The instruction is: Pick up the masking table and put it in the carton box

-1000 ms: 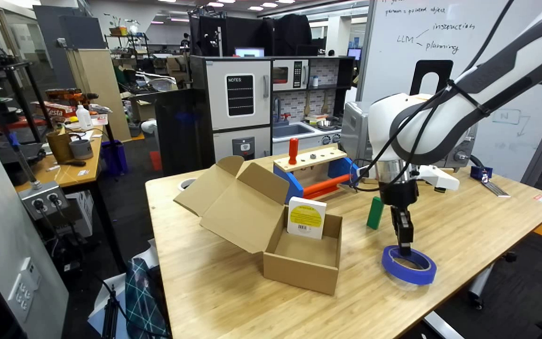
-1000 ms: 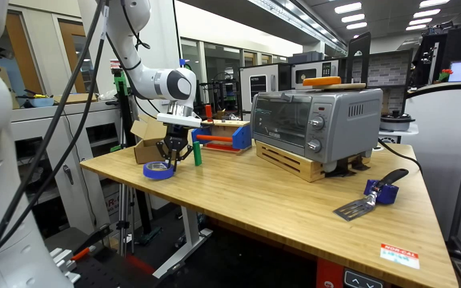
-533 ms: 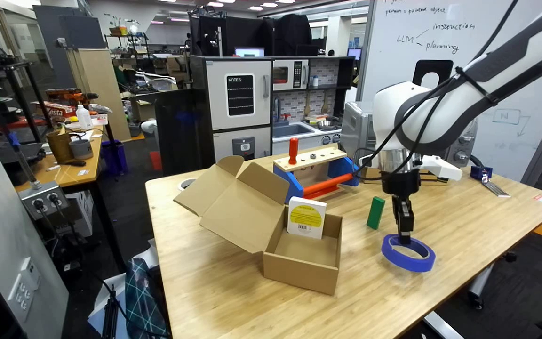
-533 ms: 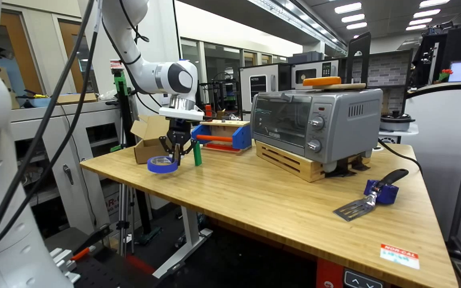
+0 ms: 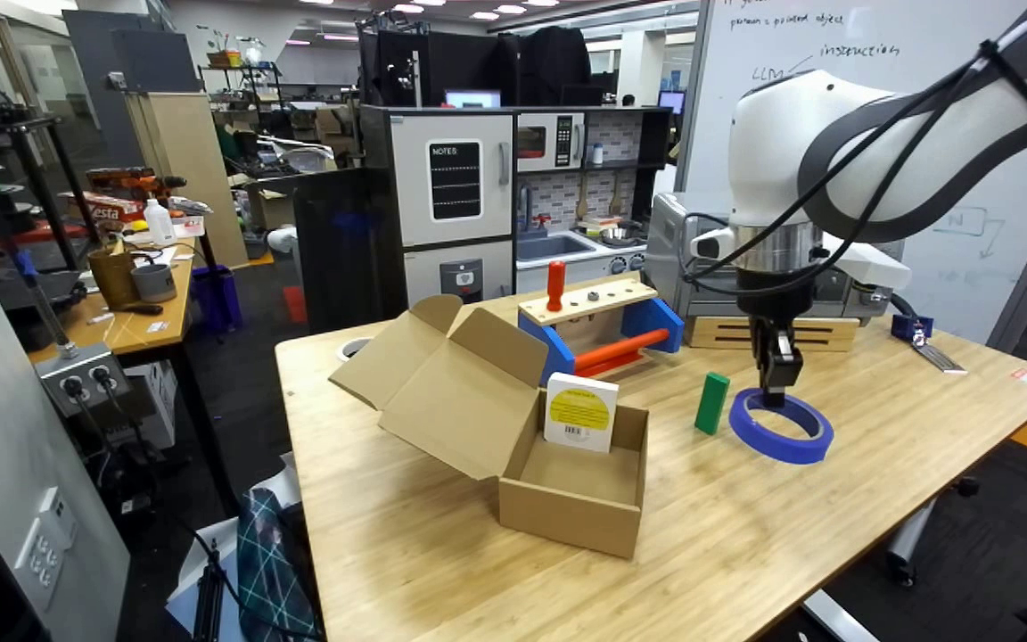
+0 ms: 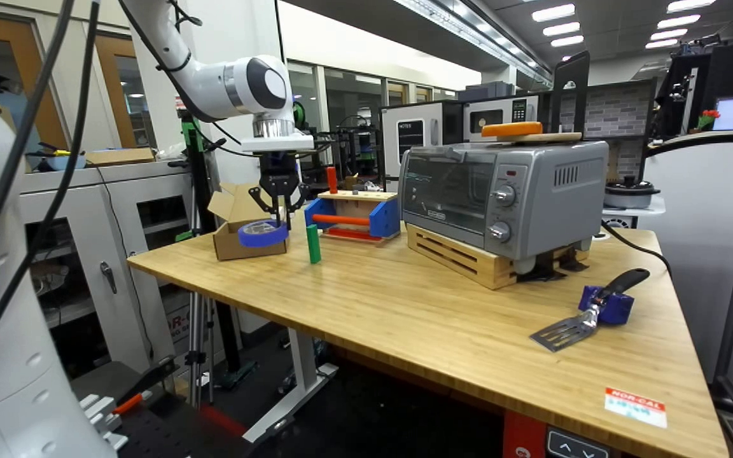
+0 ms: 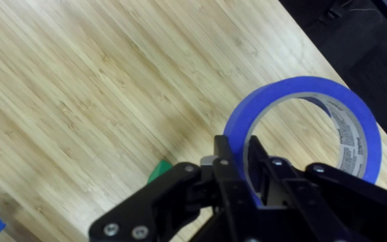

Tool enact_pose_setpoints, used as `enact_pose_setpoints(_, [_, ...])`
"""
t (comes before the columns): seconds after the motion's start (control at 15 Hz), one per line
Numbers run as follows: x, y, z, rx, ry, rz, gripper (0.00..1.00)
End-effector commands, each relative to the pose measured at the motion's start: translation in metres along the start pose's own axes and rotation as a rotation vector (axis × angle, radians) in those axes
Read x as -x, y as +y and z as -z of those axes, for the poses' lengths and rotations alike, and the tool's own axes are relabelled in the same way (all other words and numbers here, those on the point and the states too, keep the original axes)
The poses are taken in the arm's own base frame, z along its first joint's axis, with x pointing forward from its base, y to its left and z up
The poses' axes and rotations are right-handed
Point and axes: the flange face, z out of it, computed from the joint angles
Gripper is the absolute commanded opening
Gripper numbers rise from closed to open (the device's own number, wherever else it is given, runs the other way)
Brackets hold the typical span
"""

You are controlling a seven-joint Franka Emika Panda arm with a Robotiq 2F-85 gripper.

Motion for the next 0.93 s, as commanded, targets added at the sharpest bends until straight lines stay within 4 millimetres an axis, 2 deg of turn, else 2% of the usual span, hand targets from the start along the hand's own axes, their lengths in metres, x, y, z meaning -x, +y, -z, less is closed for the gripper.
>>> enact_pose_setpoints(0.0, [-0.003,-0.019,0.010,0.061,-0.002,0.036,0.04])
enact_pose_setpoints(0.47, [-0.045,-0.055,0.051,0.192,0.029,0.148,0.04])
enact_pose_setpoints(0.87, [-0.054,-0.062,0.066,0.227,0.062,0.258,0.04])
